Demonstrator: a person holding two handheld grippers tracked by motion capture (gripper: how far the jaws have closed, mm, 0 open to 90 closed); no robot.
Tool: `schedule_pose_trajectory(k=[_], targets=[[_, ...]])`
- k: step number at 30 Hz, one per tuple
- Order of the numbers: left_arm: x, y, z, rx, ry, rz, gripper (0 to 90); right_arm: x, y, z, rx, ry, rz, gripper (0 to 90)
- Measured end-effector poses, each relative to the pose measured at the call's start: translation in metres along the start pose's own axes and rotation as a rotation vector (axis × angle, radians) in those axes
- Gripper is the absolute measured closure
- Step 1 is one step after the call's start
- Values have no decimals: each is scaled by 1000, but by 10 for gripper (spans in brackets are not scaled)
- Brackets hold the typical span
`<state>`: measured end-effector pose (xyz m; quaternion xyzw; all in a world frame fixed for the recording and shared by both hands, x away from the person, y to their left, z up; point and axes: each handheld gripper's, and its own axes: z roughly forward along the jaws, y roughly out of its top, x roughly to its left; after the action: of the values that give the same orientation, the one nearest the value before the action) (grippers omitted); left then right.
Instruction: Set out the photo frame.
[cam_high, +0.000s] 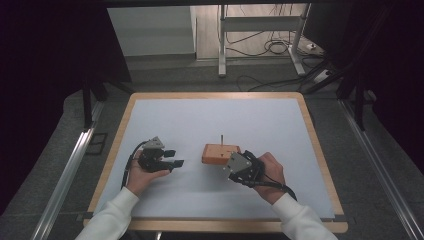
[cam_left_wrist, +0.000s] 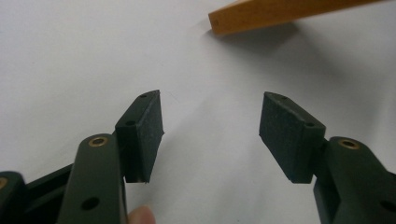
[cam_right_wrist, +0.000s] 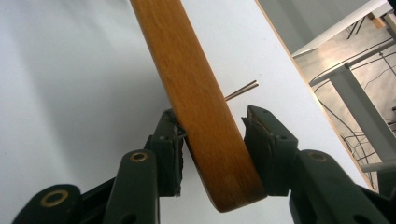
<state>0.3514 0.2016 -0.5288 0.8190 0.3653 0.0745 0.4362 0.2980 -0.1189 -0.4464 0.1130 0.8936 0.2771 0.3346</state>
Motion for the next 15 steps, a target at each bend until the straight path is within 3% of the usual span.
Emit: schedule_pose_trajectory(k=[15], targets=[[0, -2, 3, 12, -4, -1, 389, -15, 13, 7, 7, 31, 1, 621]])
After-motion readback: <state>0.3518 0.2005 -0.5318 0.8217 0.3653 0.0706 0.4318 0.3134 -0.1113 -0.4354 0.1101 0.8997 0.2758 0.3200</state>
